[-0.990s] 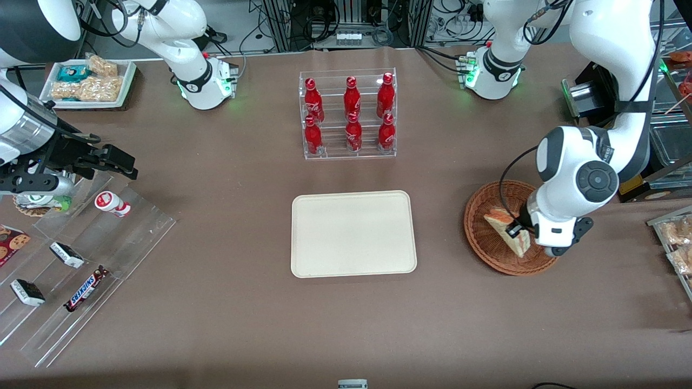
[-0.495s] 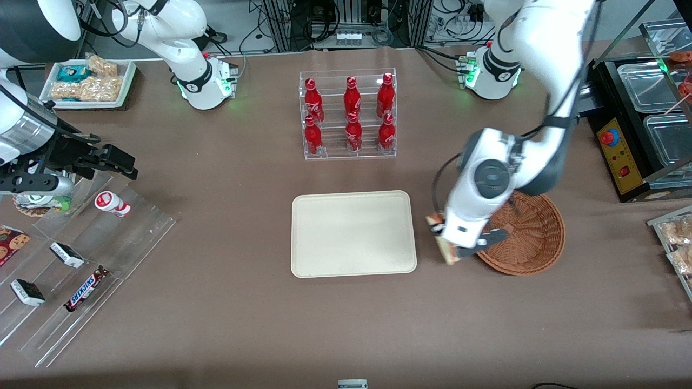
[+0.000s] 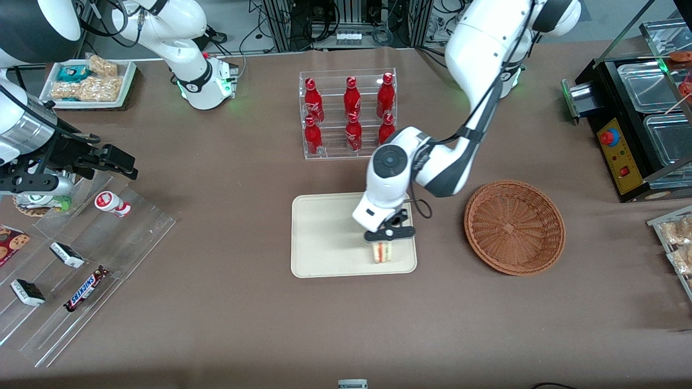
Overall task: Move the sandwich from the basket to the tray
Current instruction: 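Lift the sandwich and carry it over the cream tray, then lower the sandwich onto the tray and open the left gripper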
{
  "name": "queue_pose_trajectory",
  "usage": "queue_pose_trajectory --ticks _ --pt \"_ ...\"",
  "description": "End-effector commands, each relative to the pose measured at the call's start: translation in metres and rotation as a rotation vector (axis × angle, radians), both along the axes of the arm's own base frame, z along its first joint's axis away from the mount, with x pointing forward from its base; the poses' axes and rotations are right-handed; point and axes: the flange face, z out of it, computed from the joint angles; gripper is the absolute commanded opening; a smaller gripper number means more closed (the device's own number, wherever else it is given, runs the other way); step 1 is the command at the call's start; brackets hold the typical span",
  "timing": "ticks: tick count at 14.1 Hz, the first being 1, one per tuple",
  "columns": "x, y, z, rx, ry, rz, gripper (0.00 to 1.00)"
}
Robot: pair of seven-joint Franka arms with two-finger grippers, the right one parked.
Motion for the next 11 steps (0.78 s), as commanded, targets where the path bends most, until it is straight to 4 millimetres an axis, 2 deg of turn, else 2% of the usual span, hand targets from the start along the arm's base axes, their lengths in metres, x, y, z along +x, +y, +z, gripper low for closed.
queue_pose_trajectory --ticks 1,3,6,7,8,9,10,11 --pt "-0.003 -0.029 -0.007 -0.013 -0.046 -0.045 0.09" --pt "-0.008 -0.041 -0.014 -0.048 -0.072 -0.058 0.1" --pt "-0.011 -0.044 -0.028 -0.053 -0.071 -0.046 0.12" --pt "-0.013 -0.049 -0.031 -0.069 -0.08 -0.033 0.17" --pt "-0.014 -0.05 -0.031 -0.084 -0.083 -0.004 0.43" --pt "-0.013 -0.049 -0.028 -0.087 -0.086 0.007 0.99" --pt "-0.012 -0.049 -0.022 -0.084 -0.095 -0.001 1.0" --pt "-0.009 -0.046 -0.007 -0.093 -0.097 0.011 1.0"
